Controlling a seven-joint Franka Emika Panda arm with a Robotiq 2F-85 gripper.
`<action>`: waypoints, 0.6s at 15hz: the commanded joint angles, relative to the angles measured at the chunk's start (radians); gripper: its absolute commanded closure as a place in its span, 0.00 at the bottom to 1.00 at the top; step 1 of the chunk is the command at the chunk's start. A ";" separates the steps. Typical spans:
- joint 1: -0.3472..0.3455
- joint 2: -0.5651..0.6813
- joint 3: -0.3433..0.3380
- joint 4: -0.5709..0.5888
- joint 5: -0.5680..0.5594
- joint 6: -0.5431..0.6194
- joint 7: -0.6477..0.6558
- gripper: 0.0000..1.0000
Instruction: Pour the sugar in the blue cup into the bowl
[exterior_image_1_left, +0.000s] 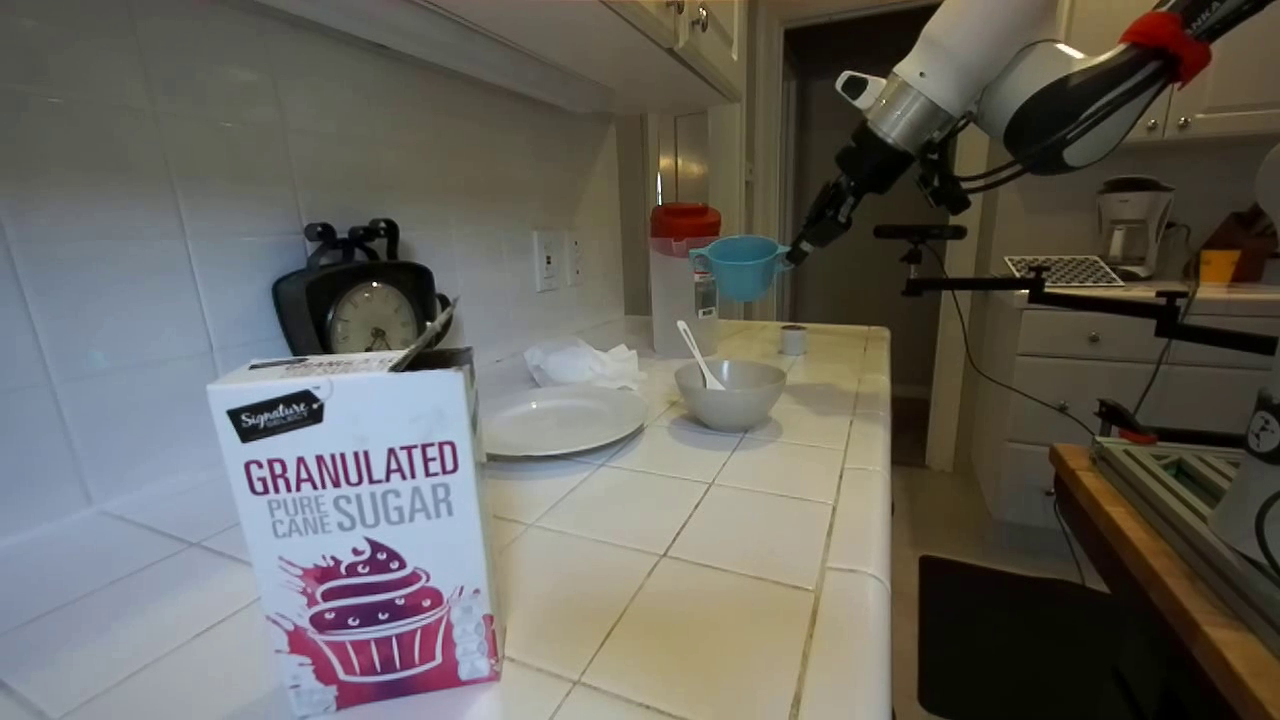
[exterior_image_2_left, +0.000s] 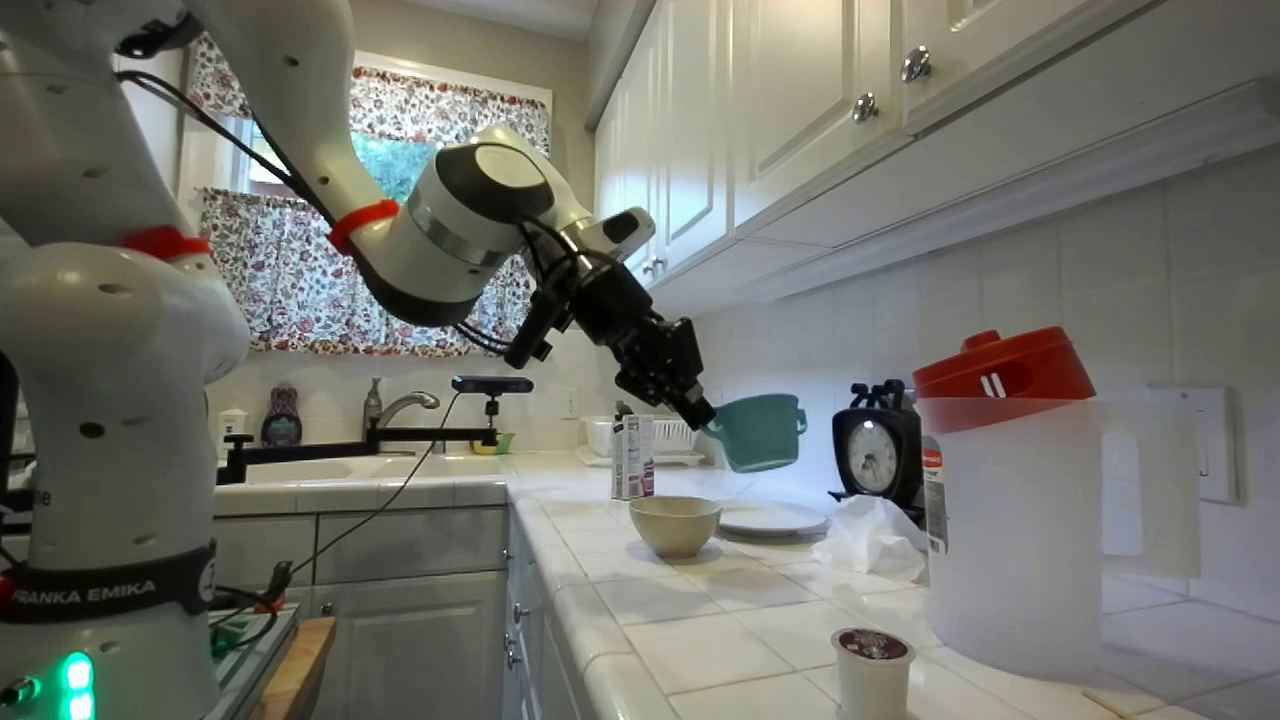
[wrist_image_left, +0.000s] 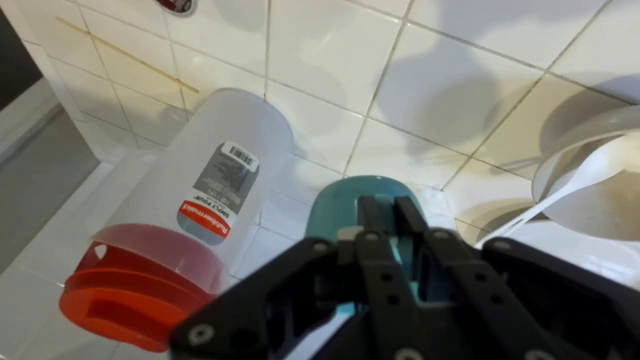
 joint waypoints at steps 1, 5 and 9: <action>-0.006 0.065 -0.048 -0.001 -0.017 0.129 0.046 0.97; -0.004 0.142 -0.092 -0.008 0.006 0.209 0.030 0.97; 0.010 0.227 -0.132 -0.008 0.028 0.271 0.018 0.97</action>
